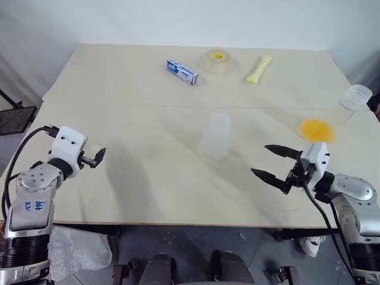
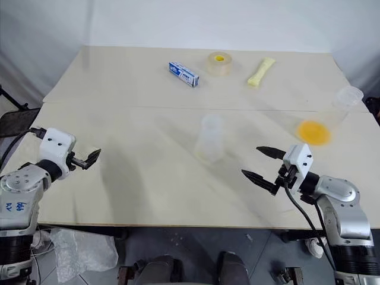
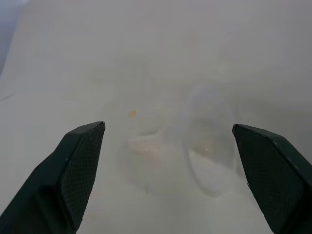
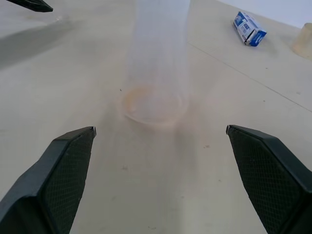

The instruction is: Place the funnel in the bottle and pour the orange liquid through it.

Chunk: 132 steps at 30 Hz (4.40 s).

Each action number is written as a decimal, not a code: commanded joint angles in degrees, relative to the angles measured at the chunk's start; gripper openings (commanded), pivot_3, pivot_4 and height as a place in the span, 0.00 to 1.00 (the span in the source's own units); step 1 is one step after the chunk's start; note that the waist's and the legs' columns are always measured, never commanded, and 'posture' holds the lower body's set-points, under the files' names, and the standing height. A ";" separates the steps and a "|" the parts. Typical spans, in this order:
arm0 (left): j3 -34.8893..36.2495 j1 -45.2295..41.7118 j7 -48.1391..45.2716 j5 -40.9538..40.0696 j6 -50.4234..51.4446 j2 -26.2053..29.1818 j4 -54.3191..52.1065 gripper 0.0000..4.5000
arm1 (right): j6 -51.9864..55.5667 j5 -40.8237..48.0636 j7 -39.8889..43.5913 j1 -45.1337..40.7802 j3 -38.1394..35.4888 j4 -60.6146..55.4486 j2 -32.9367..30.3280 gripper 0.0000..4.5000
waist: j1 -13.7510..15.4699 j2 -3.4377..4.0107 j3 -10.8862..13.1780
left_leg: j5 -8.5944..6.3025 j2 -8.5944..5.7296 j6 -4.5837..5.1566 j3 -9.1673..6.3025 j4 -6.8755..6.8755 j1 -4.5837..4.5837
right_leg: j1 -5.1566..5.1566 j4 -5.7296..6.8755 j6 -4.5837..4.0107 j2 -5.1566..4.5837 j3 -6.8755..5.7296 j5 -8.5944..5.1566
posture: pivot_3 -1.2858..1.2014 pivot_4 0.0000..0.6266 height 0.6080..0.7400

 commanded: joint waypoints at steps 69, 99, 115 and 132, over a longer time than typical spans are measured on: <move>-22.80 -75.10 -35.33 -30.33 47.47 -13.36 48.16 0.01 | -2.61 3.06 -8.34 2.93 -3.34 -12.53 2.60 1.00 | -0.19 -0.07 0.03 | 0.02 -0.08 -0.02 0.07 0.16 -0.17 | -0.13 0.17 0.05 0.07 0.02 0.02 | 0.52 0.24 1.00; -29.61 -84.29 -49.95 -6.32 27.43 -21.87 75.59 0.01 | -4.96 0.90 -11.84 6.79 -3.58 -14.76 4.30 1.00 | -0.11 -0.15 0.08 | 0.02 -0.08 0.00 0.16 0.16 -0.24 | -0.22 0.17 0.05 0.05 0.03 0.02 | 0.52 0.24 1.00; -18.27 -86.86 -43.03 -6.17 23.79 -22.97 78.21 0.99 | -5.15 0.49 -12.38 7.26 -4.69 -14.73 3.83 1.00 | -0.15 -0.16 0.09 | 0.02 -0.08 0.01 0.15 0.16 -0.24 | -0.23 0.17 0.05 0.05 0.02 0.02 | 0.52 0.24 1.00; -6.54 -48.08 -44.20 -15.36 -0.26 -11.48 30.52 0.99 | -1.25 -3.94 -27.81 18.38 -15.21 -21.59 6.08 1.00 | -0.22 -0.10 0.05 | 0.02 -0.04 0.00 -0.04 0.28 -0.21 | -0.24 0.33 0.05 0.01 0.15 0.02 | 0.52 0.24 1.00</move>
